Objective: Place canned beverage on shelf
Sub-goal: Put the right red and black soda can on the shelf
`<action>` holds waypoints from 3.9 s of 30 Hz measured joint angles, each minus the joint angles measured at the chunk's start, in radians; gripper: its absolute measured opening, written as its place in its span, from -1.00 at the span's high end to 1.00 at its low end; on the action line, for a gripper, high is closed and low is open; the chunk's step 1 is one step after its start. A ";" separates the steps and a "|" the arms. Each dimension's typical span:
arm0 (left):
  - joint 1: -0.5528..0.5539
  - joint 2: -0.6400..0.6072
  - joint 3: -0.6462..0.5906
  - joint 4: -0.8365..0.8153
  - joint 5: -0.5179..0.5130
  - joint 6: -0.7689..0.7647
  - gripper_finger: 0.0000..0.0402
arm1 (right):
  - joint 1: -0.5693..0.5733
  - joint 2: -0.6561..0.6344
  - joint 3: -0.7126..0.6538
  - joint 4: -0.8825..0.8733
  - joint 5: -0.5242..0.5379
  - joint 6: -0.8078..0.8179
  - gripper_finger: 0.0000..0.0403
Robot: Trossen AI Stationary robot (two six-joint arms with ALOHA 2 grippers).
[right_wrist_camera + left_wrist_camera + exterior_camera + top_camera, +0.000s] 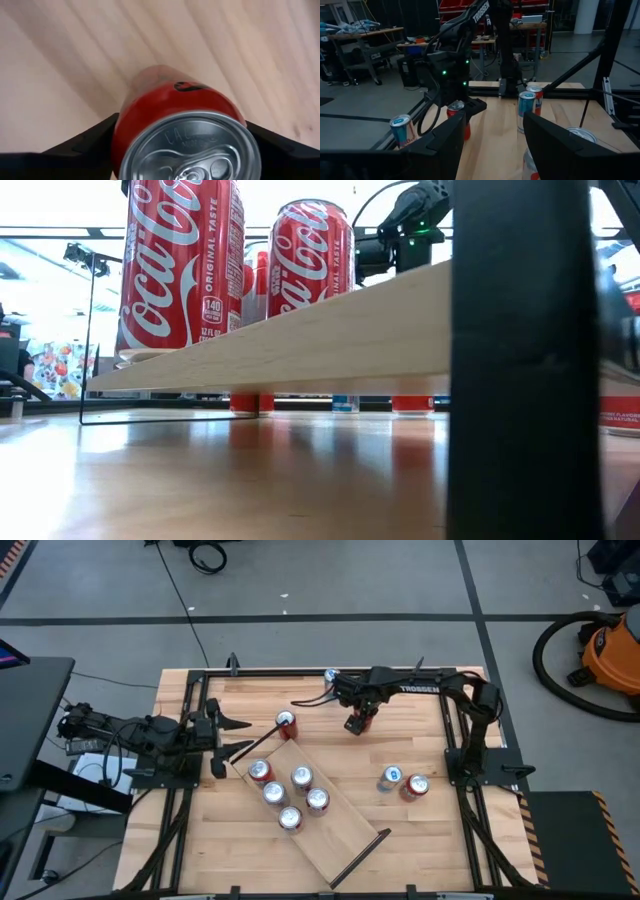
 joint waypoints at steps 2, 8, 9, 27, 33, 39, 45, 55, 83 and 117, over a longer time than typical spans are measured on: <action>0.000 0.000 0.000 0.000 0.000 0.000 -0.05 | 0.017 -0.005 0.000 -0.015 -0.011 0.019 -0.66; 0.000 0.000 0.000 0.000 0.000 0.004 -0.05 | 0.101 -0.013 0.040 -0.085 -0.017 0.110 -0.65; 0.000 0.000 0.000 0.001 0.000 0.010 -0.05 | 0.120 -0.013 0.055 -0.095 -0.017 0.129 -0.65; 0.000 0.001 0.000 0.035 0.000 0.027 -0.05 | 0.553 -0.015 0.216 -0.206 -0.014 0.651 -0.66; 0.000 0.001 0.000 0.073 -0.001 0.067 -0.05 | 0.659 -0.015 0.216 -0.179 -0.011 0.784 -0.65; 0.000 0.001 0.000 0.150 -0.003 0.139 -0.05 | 0.741 -0.015 0.216 -0.127 -0.011 0.887 -0.65; 0.000 0.001 0.000 0.183 -0.002 0.158 -0.05 | 0.783 -0.014 0.216 -0.015 -0.007 0.924 -0.65; 0.000 0.001 0.000 0.193 -0.002 0.147 -0.05 | 0.819 -0.013 0.215 0.141 -0.044 1.005 -0.64; -0.077 0.001 0.000 0.141 0.001 0.035 -0.05 | 0.872 0.377 0.772 -0.199 -0.002 0.969 -0.64; -0.077 0.001 0.000 0.126 0.000 -0.001 -0.05 | 0.874 0.430 0.819 -0.278 -0.014 0.934 -0.75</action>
